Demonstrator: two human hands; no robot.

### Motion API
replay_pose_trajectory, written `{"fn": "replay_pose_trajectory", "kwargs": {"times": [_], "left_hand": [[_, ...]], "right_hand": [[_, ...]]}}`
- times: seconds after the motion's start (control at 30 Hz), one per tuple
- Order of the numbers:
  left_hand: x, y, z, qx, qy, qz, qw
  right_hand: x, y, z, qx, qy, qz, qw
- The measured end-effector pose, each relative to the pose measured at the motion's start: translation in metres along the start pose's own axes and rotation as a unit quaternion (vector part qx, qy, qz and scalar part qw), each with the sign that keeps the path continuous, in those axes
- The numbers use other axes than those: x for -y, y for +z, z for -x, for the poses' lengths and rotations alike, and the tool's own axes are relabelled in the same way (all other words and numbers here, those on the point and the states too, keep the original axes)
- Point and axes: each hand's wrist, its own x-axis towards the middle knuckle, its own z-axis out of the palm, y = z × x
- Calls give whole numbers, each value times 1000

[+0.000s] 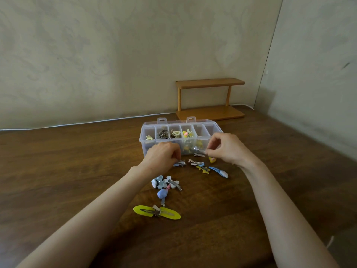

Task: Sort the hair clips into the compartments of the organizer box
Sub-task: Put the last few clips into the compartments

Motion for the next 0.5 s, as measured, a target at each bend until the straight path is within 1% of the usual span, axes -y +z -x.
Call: {"fn": "replay_pose_trajectory", "kwargs": {"times": [0.1,0.17,0.27,0.33,0.4,0.5], "left_hand": [[-2,6,-1,-16,-1,14,1000],[-1,7,0,-18,2,30,999],[0,7,0,-16,8,41,999],[1,8,-1,-14,9,39,999],[1,8,0,-8,11,35,999],[0,6,0,3,14,20,1000]], "right_hand": [[-2,-12,1,-86,-5,-113,990],[-7,-15,-2,-161,1,-134,978],[-14,-13,-11,-252,27,-104,962],[-16,-11,-16,-287,43,-52,956],[-13,-10,-19,-301,49,-1,952],[-10,-6,-22,-289,37,37,956]]}}
